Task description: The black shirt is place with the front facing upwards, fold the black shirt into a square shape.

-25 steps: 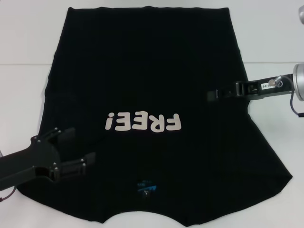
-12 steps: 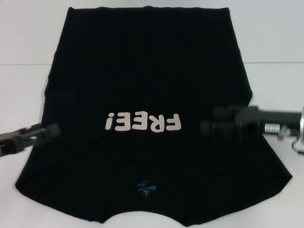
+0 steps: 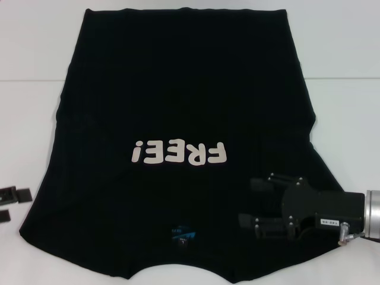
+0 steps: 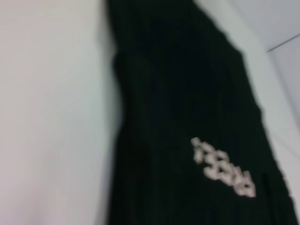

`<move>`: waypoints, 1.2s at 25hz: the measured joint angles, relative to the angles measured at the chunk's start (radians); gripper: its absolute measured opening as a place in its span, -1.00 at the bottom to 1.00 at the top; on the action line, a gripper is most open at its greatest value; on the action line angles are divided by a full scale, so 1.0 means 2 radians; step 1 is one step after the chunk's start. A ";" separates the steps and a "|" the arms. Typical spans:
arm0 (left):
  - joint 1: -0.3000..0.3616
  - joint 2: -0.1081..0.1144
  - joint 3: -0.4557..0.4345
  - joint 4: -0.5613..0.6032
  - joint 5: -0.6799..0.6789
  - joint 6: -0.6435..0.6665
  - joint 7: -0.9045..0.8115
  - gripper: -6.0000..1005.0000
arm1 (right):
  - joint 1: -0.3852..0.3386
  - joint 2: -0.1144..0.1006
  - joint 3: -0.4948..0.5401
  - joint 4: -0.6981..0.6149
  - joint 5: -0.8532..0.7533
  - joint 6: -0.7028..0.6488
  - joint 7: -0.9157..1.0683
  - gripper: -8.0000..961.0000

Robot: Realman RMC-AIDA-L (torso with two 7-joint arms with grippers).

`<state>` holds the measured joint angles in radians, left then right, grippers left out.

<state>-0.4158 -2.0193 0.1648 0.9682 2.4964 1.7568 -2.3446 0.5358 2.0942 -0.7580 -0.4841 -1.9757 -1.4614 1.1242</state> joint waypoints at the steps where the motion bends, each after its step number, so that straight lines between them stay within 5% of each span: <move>1: -0.005 0.002 -0.001 0.000 0.017 -0.001 -0.010 0.87 | 0.000 0.000 0.000 0.003 0.000 0.001 -0.004 0.87; 10: -0.033 0.014 0.002 -0.020 0.113 -0.035 -0.062 0.87 | -0.004 0.000 -0.001 0.005 -0.002 0.010 -0.005 0.87; 30: -0.042 0.016 0.004 -0.060 0.109 -0.058 -0.057 0.86 | -0.004 -0.001 -0.001 0.009 -0.003 0.015 -0.005 0.86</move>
<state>-0.5002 -1.9869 0.1733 0.8491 2.7151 1.6404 -2.4582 0.5279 2.0924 -0.7609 -0.4663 -1.9820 -1.4314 1.1146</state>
